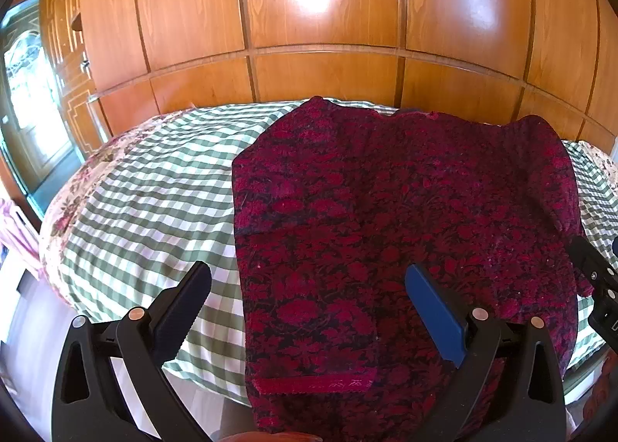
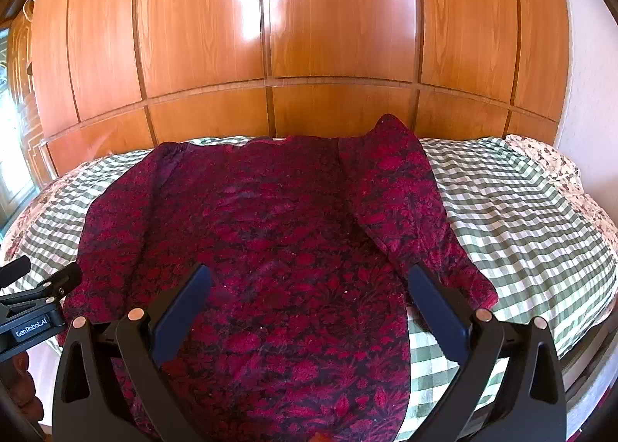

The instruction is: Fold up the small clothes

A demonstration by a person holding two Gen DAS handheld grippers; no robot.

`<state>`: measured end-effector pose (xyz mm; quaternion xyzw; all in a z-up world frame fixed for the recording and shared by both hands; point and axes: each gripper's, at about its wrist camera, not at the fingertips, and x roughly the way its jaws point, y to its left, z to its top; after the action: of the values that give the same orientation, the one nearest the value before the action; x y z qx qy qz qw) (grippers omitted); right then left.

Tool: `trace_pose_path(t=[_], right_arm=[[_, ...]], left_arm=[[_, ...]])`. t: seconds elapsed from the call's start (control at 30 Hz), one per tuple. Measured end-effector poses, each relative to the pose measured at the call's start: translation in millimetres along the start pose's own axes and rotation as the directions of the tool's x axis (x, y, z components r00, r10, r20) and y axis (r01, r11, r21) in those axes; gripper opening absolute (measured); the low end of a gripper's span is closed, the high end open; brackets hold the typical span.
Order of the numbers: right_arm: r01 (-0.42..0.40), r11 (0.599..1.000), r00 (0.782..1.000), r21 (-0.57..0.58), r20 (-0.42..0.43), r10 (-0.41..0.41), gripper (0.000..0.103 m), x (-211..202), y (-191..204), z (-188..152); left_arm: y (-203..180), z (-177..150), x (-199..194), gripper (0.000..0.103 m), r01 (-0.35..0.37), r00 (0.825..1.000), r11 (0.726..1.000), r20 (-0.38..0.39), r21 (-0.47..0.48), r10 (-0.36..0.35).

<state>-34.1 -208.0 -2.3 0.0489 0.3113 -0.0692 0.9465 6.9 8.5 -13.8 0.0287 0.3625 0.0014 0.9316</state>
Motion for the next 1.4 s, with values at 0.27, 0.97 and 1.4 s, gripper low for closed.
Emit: trace_pose_path(t=[0.27, 0.97, 1.4], right_arm=[[-0.010, 1.000, 1.000, -0.004, 0.001, 0.010, 0.101, 2.7, 0.2, -1.6], [-0.310, 0.599, 0.872, 0.739, -0.031, 0.489, 0.101, 88.9, -155.8, -24.0], [-0.026, 0.725, 0.986, 0.689, -0.100, 0.131, 0.100, 109.3, -231.5, 17.6]], left_arm=[[-0.6, -1.2, 3.9, 0.100, 0.022, 0.999, 1.000, -0.024, 0.008, -0.022], [18.7, -10.1, 55.9, 0.099, 0.108, 0.992, 0.994, -0.064, -0.027, -0.110], [15.7, -10.2, 93.0, 0.100, 0.062, 0.995, 0.998, -0.076, 0.014, -0.061]])
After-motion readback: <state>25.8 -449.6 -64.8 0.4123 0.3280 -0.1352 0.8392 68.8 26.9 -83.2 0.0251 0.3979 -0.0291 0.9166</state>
